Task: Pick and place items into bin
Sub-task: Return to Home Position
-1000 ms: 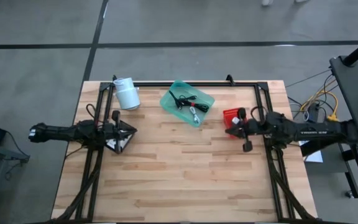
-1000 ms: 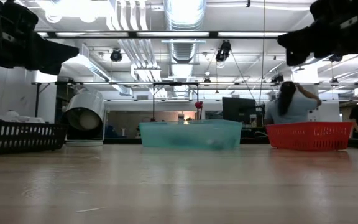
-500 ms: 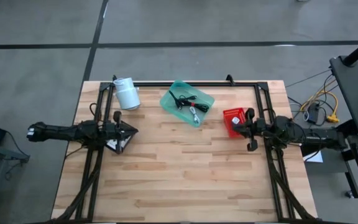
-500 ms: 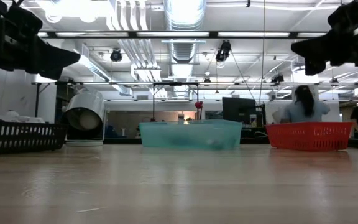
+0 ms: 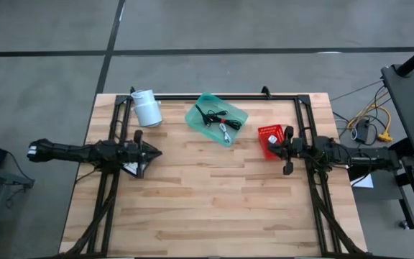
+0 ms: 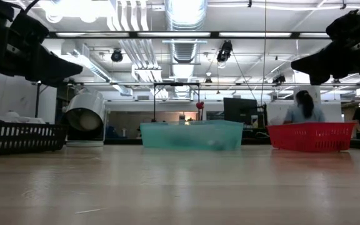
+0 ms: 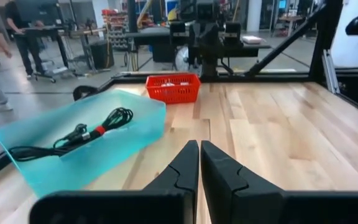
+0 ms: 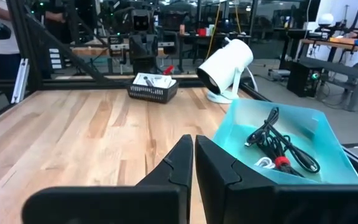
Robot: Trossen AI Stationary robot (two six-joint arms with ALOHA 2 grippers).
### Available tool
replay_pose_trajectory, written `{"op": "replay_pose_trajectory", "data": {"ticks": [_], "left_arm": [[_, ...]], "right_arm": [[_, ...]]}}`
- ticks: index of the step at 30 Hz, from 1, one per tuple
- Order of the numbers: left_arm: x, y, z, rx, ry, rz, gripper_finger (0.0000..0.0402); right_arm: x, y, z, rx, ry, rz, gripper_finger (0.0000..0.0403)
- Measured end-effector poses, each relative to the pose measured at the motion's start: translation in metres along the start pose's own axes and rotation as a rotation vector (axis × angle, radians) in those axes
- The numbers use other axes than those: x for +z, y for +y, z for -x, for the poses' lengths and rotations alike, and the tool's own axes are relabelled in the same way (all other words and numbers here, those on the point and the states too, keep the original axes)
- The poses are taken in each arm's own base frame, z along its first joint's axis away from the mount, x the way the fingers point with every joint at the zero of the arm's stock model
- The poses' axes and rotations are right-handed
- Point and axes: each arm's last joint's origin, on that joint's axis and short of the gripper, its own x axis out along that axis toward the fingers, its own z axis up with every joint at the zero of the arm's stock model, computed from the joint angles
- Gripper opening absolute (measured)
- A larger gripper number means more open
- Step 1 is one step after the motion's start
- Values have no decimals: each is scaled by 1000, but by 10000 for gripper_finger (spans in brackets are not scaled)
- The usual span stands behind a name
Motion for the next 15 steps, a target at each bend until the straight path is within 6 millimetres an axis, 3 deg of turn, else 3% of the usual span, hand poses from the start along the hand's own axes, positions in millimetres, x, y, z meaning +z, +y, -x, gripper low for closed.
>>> {"op": "replay_pose_trajectory", "data": {"ticks": [15], "left_arm": [[8,1,7,-1,-100,-29,1]], "right_arm": [[0,0,0,3,6,-6,8]]}}
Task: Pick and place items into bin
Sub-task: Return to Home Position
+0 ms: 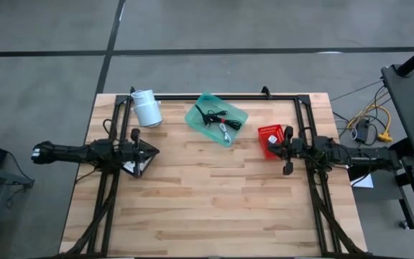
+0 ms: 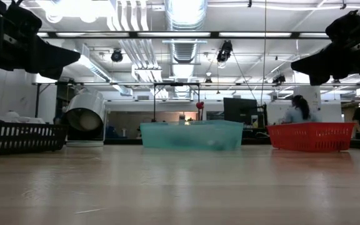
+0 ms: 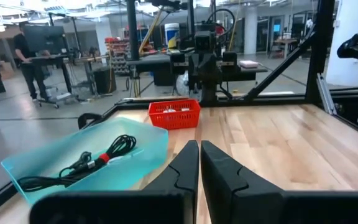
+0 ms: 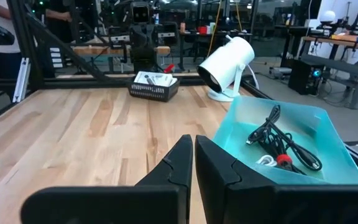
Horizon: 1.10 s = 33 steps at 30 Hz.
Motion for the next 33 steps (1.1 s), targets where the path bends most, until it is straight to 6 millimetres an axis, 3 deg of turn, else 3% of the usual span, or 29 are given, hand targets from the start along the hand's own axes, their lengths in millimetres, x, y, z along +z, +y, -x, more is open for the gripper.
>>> {"op": "replay_pose_trajectory", "data": {"ticks": [33], "left_arm": [[0,0,-2,1,4,-2,2]], "right_arm": [[0,0,0,-1,-2,3,8]]}}
